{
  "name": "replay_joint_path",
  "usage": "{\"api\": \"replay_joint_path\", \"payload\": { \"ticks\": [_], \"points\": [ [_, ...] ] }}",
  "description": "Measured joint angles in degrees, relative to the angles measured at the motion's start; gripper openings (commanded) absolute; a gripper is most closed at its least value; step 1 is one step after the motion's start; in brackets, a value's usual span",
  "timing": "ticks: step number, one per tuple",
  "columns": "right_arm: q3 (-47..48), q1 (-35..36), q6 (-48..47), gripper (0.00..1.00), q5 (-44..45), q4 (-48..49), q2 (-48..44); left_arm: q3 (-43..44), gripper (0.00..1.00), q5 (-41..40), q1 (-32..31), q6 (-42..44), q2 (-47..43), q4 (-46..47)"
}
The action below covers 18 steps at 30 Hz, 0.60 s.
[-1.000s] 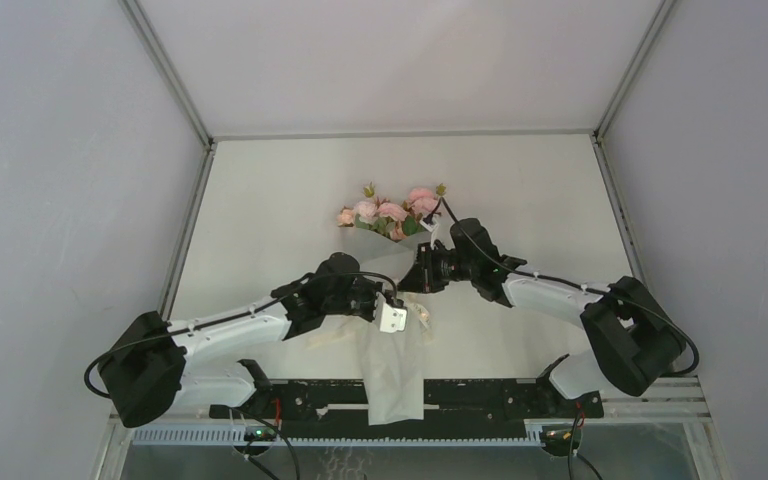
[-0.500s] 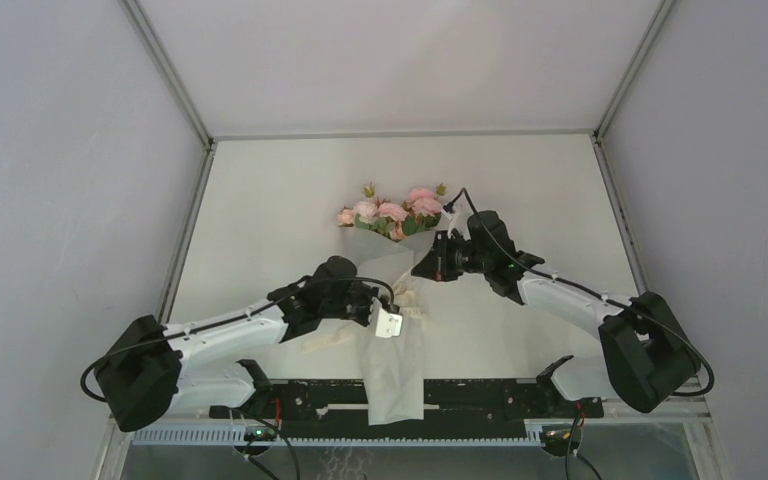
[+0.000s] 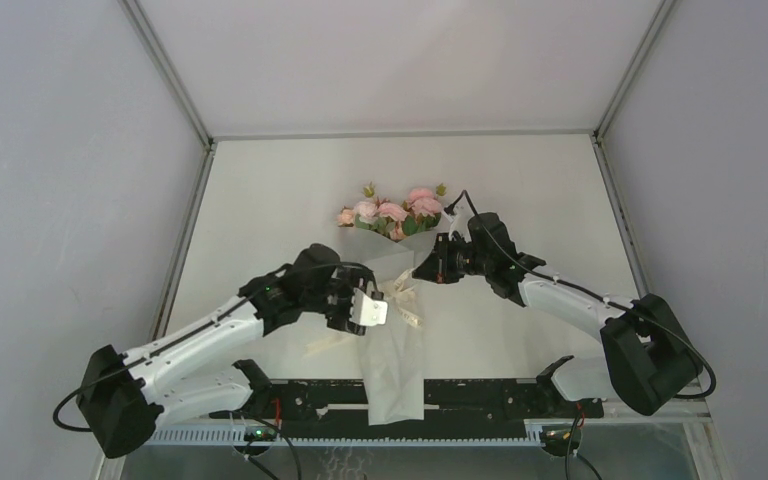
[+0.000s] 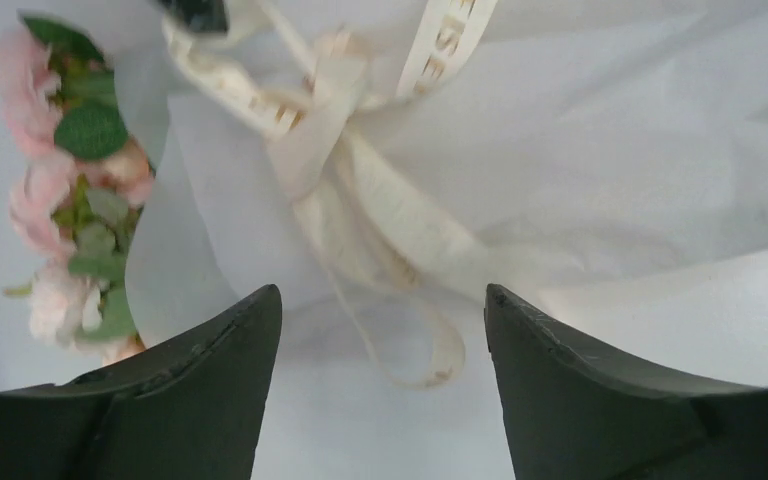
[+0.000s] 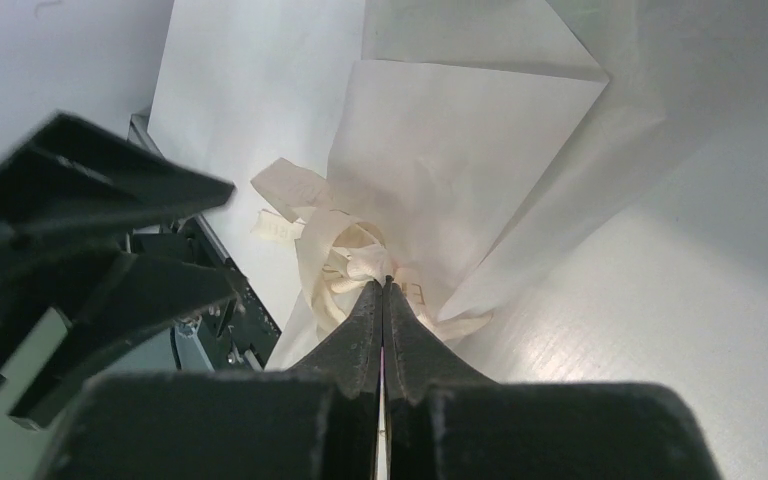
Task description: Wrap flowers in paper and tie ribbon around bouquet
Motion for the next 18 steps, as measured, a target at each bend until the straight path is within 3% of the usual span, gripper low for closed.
{"api": "replay_joint_path", "payload": {
  "ticks": [5,12,15,17,18],
  "points": [
    [0.0,0.0,0.1,0.0,-0.2,0.0,0.0,2.3,0.91,0.2,6.3,-2.4,-1.3,-8.5],
    [0.0,0.0,0.3,0.0,-0.6,0.1,0.1,-2.4,0.95,-1.9,7.5,-3.2,1.9,-5.8],
    [0.0,0.0,0.4,0.0,-0.6,0.1,0.1,-3.8,0.85,-2.2,7.5,-3.2,2.9,-3.0],
    [0.0,0.0,0.5,0.0,-0.6,0.1,0.1,-4.7,0.65,-2.4,7.5,-3.1,3.2,-0.5],
    [0.0,0.0,0.5,0.0,-0.6,0.1,0.1,-5.2,0.5,-2.7,7.5,-3.1,3.3,1.0]
  ]
}}
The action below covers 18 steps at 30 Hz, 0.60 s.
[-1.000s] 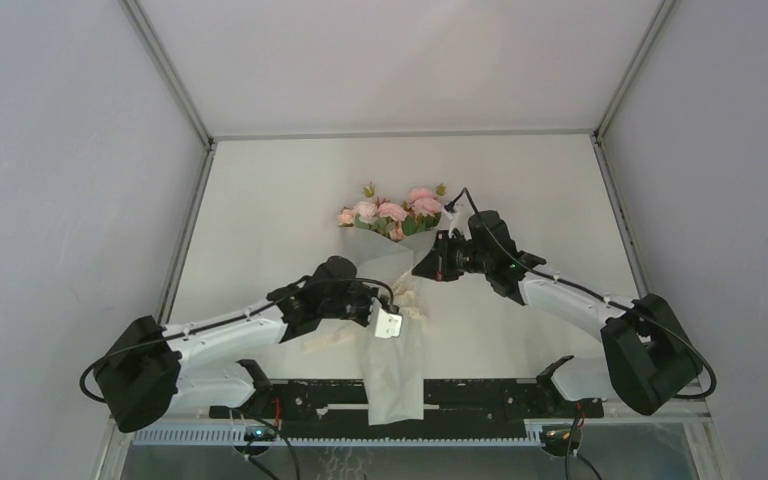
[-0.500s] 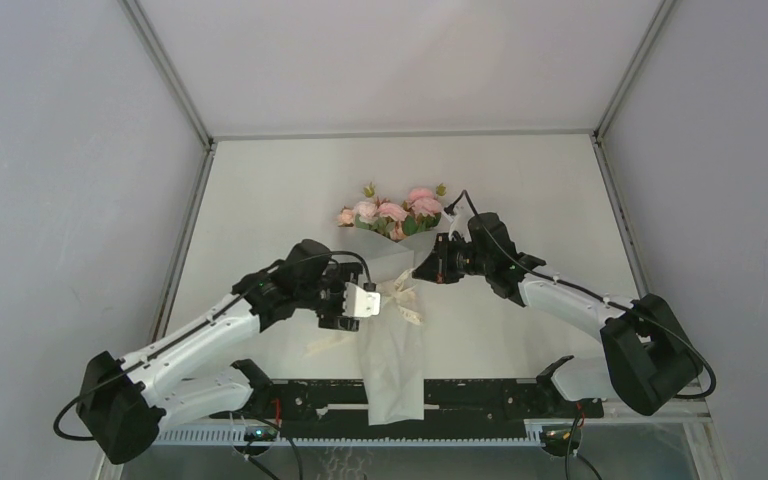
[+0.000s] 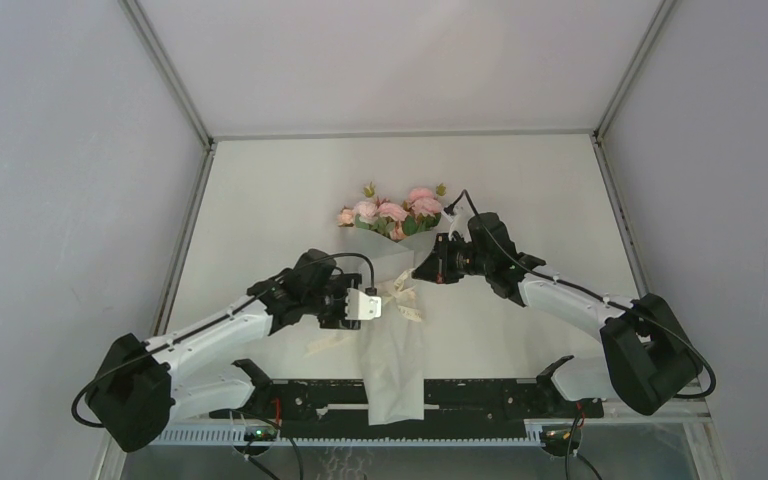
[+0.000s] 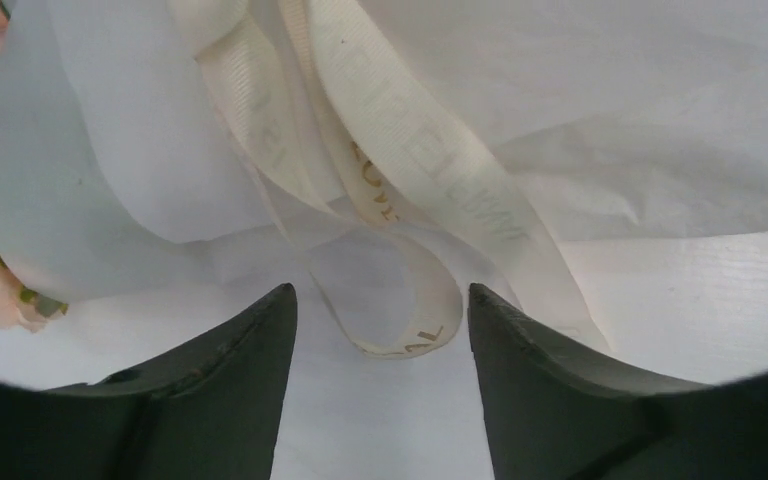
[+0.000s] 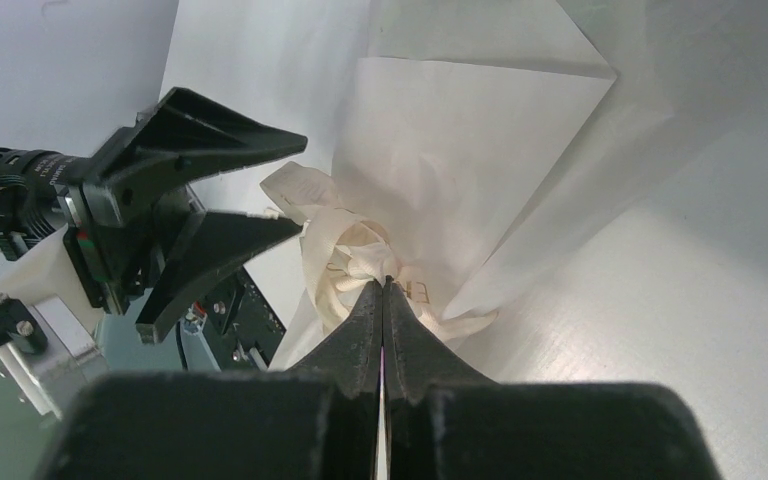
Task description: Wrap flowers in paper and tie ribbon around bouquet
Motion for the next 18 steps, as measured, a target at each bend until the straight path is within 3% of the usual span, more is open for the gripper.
{"api": "replay_joint_path", "payload": {
  "ticks": [4,18],
  "points": [
    [0.0,0.0,0.0,0.0,0.0,0.0,0.0,-1.2,0.02,-1.2,0.0,1.5,0.5,3.4],
    [-0.1,-2.4,-0.1,0.0,-2.2,0.5,0.0,-2.8,0.0,-4.5,0.9,5.9,-0.6,4.9]
  ]
}}
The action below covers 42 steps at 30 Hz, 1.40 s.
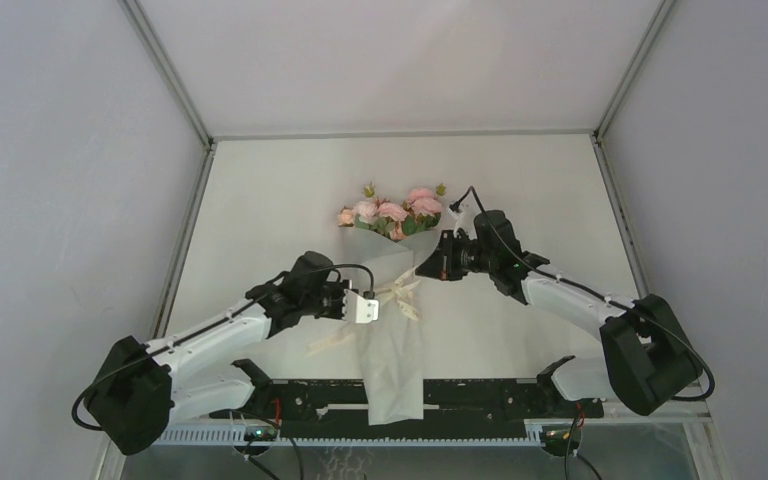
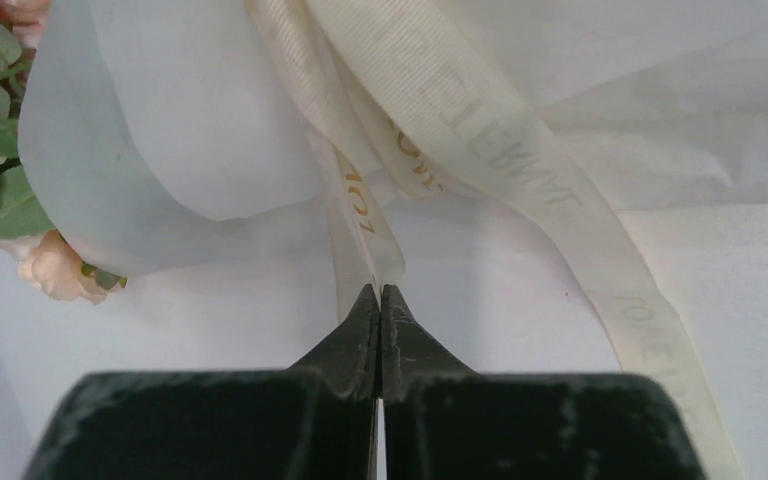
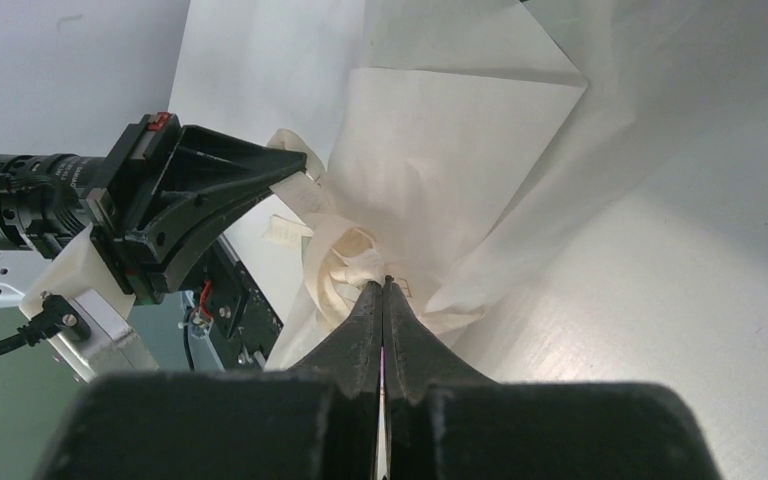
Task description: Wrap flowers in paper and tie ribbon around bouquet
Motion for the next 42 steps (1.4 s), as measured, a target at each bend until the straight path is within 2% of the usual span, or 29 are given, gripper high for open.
{"api": "replay_joint_path", "payload": {
  "ticks": [3,7,9,15,21,31,39,42],
  "points": [
    [-2.2,-2.1,0.1,0.0,0.1,0.1,-1.1,-0.2,0.0,-0.4,2.3,2.3,-0.3,-0.1],
    [-13.2,-14.1,0.7,0.0,-0.7,0.1,-7.1,-2.2,0.0,-0.8,10.2,7.0,-0.5,-0.6],
    [-15.8,-17.1,0.9,0.0,-1.2,-0.7,-7.5,-2.8,0.0,-0.3,11.7,8.5,-0.9,-1.5],
    [-18.8,-19.3,2.4,0.0,-4.8,1.0,-3.2,-3.8,0.0,0.3,12.4,13.5,-2.0,-3.1],
    [-19.0,-22.3,5.1,0.0,-6.5,2.5,-2.8,-6.2,0.0,2.6,18.4,19.9,-2.6,-3.1],
    [-19.0,-21.2,6.3,0.0,-6.7,3.0,0.1,-11.0,0.0,3.8,20.3,26.3,-4.5,-1.2],
    [-19.0,-20.6,6.7,0.0,-6.3,3.0,0.6,-11.3,0.0,4.7,23.2,30.6,-4.7,-1.1],
    [-18.2,-19.2,6.4,0.23,-4.2,1.0,0.6,-11.1,0.0,3.1,19.9,29.4,-6.4,-4.0]
  ]
}}
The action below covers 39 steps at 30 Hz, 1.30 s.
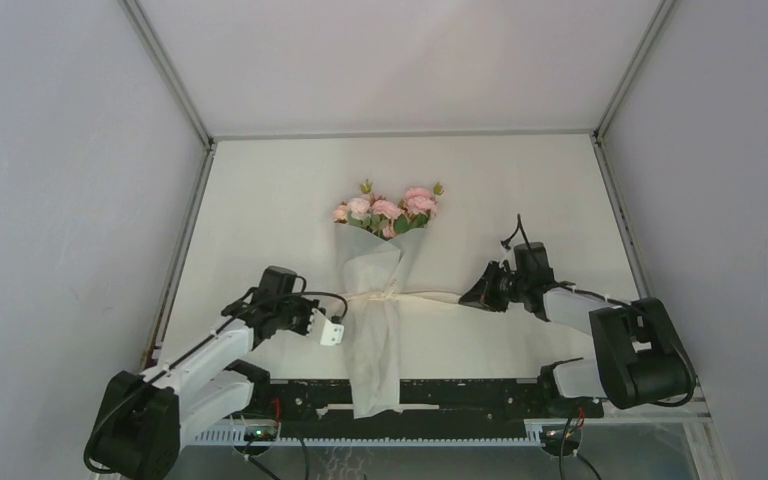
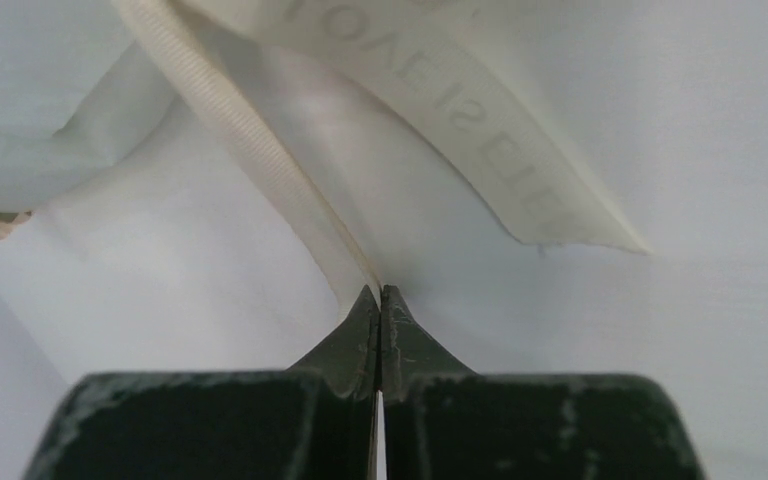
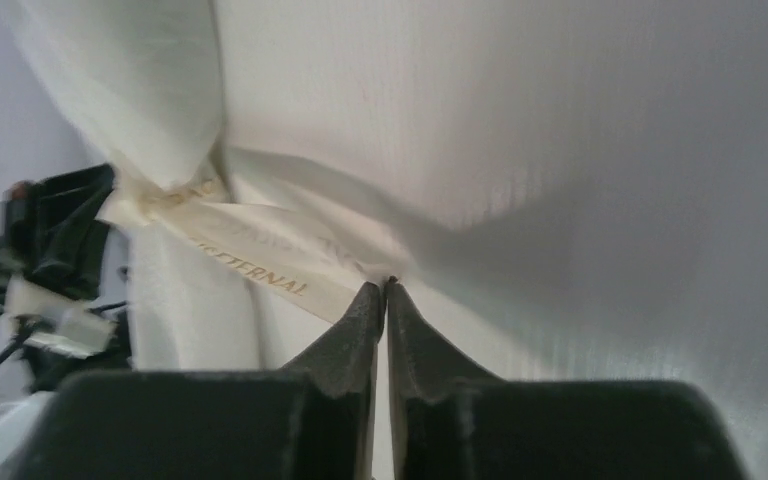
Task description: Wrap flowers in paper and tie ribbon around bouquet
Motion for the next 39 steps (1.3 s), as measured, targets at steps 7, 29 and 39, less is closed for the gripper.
{"api": "replay_joint_path", "payload": {
  "ticks": [7,29,39],
  "points": [
    [12.4,10.6,-4.6,0.43,15.5,-14.3,-3.6,1.0,0.0,-2.4,-7.8,-8.2,-3.3,-6.4],
    [26.6,29.7,1.0,0.36,13.3,-4.1,13.9,0.9,0.0,-3.3,-8.1,-12.4,-5.9,-5.5],
    [26.7,29.6,2.9,0.0,10.6,-1.0,16.5,0.9,0.0,-3.1,-8.3,-12.4,-5.8,-4.6]
  ]
}}
